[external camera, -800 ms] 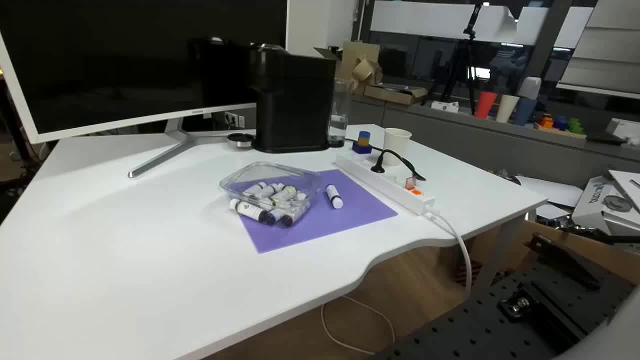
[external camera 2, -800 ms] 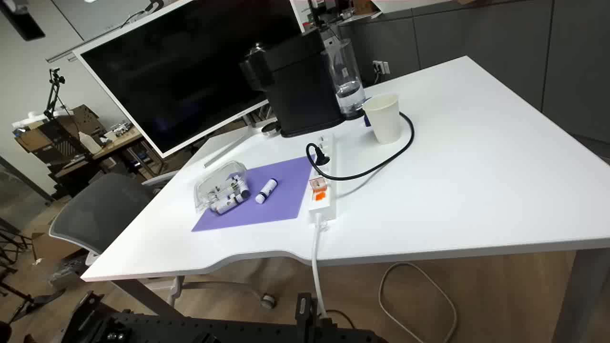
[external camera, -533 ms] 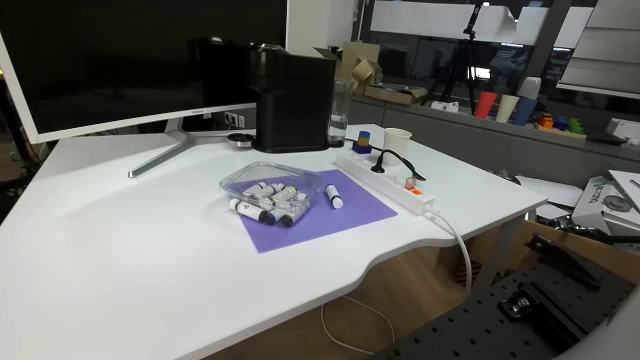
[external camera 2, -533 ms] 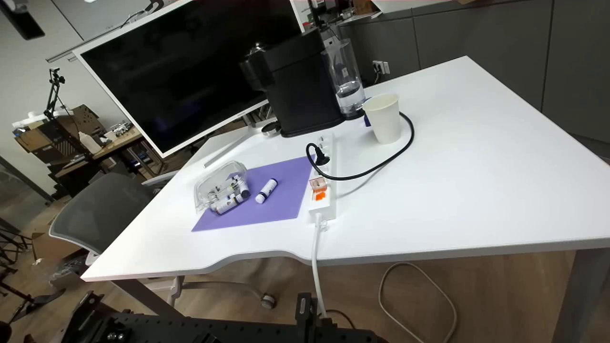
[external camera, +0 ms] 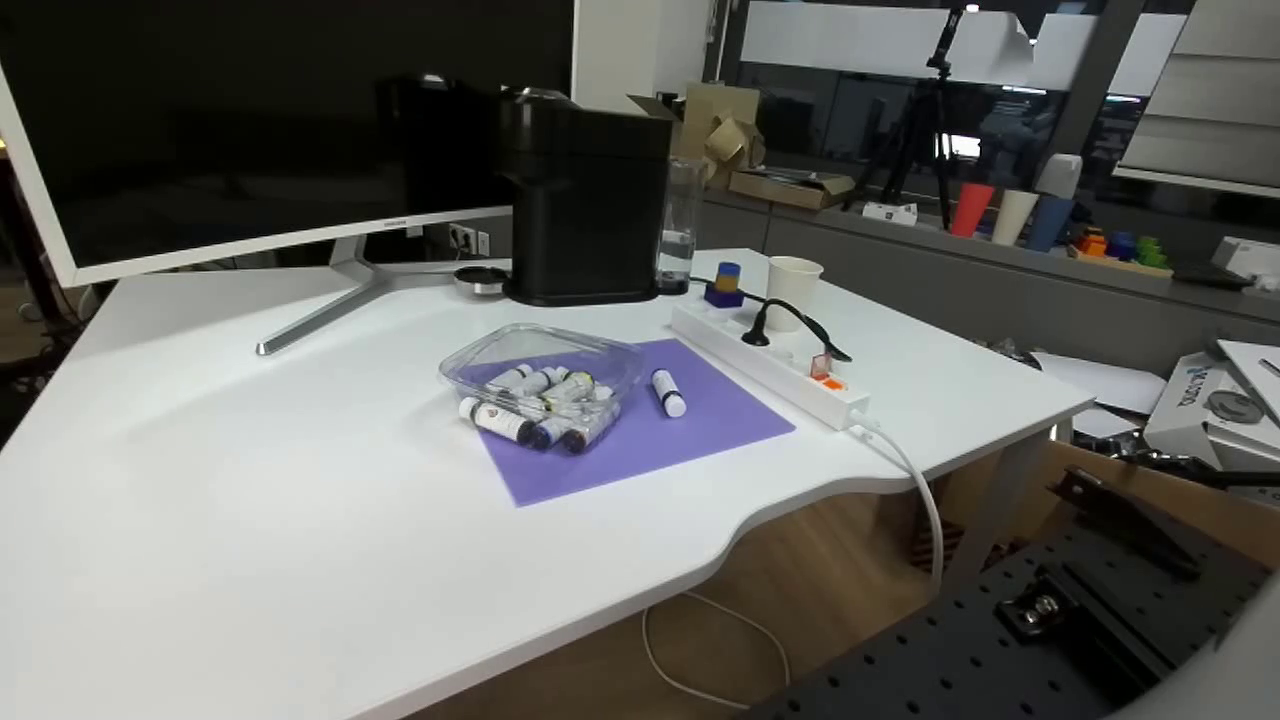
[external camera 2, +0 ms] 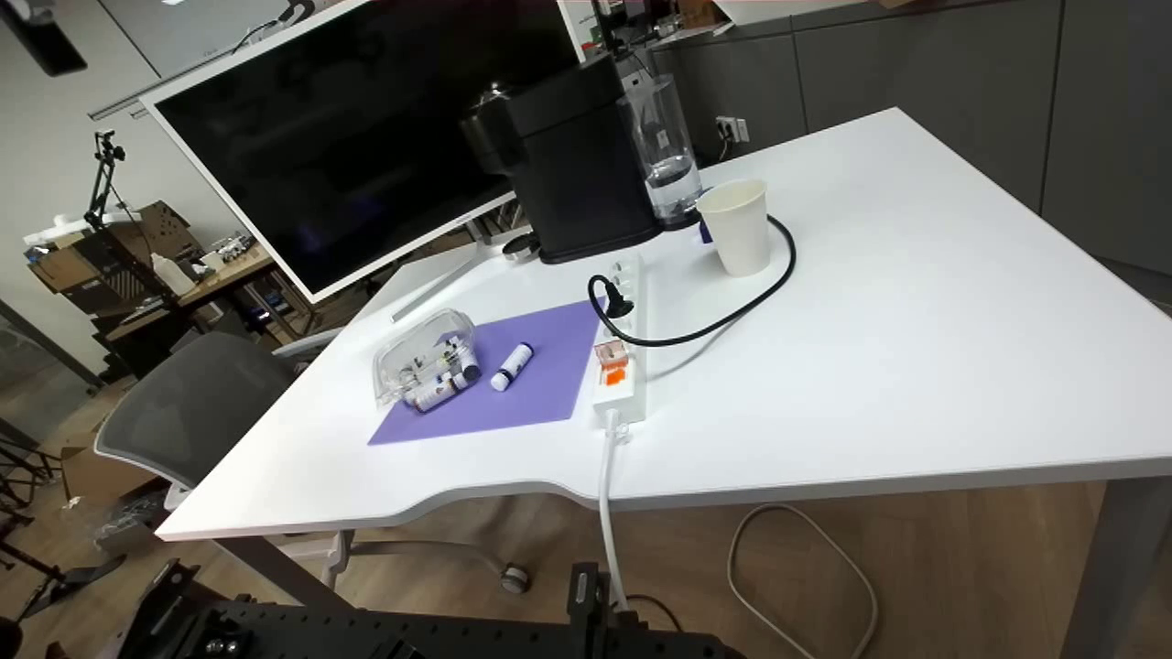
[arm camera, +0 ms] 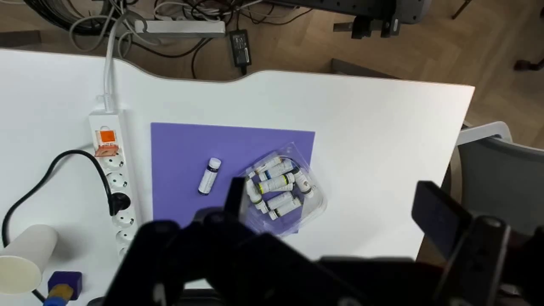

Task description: Turn on the adapter switch

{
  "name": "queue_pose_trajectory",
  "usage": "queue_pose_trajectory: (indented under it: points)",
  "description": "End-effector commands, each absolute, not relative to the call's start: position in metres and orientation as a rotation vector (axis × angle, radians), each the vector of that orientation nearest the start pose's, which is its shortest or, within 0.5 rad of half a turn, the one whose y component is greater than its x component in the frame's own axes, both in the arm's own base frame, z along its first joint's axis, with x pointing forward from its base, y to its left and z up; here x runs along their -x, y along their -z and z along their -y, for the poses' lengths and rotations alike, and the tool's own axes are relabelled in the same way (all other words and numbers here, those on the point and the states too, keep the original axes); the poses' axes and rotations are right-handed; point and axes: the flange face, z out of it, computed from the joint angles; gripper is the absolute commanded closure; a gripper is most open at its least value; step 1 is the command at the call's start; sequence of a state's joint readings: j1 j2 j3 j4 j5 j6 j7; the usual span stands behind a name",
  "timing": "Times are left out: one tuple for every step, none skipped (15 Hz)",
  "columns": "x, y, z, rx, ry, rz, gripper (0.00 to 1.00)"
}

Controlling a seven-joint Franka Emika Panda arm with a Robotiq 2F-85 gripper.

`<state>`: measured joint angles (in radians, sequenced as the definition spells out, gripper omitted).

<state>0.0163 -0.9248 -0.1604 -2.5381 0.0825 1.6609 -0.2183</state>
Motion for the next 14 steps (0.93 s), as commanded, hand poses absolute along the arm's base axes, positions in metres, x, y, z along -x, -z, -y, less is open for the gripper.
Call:
queue_pose_trajectory:
  points:
    - [-0.282, -0.548, 0.049, 2.965, 0.188, 0.176, 0.0]
    - [-0.286, -0.544, 0.055, 2.98, 0.217, 0.162, 0.0]
    - [-0.29, -0.538, 0.065, 2.991, 0.234, 0.141, 0.0]
    - [-0.293, -0.532, 0.073, 3.005, 0.246, 0.125, 0.0]
    - [-0.297, -0.524, 0.085, 3.018, 0.245, 0.095, 0.0]
    - [-0.3, -0.516, 0.095, 3.022, 0.24, 0.078, 0.0]
    - [-0.303, -0.506, 0.107, 3.023, 0.218, 0.064, 0.0]
    - [-0.307, -0.496, 0.119, 3.024, 0.191, 0.068, 0.0]
    - [-0.311, -0.486, 0.129, 3.021, 0.165, 0.074, 0.0]
    - [-0.315, -0.474, 0.14, 3.013, 0.134, 0.118, 0.0]
    - [-0.32, -0.464, 0.149, 3.016, 0.112, 0.153, 0.0]
    - [-0.325, -0.453, 0.158, 3.022, 0.099, 0.198, 0.0]
    - [-0.331, -0.442, 0.166, 3.033, 0.104, 0.239, 0.0]
    - [-0.336, -0.432, 0.172, 3.038, 0.124, 0.272, 0.0]
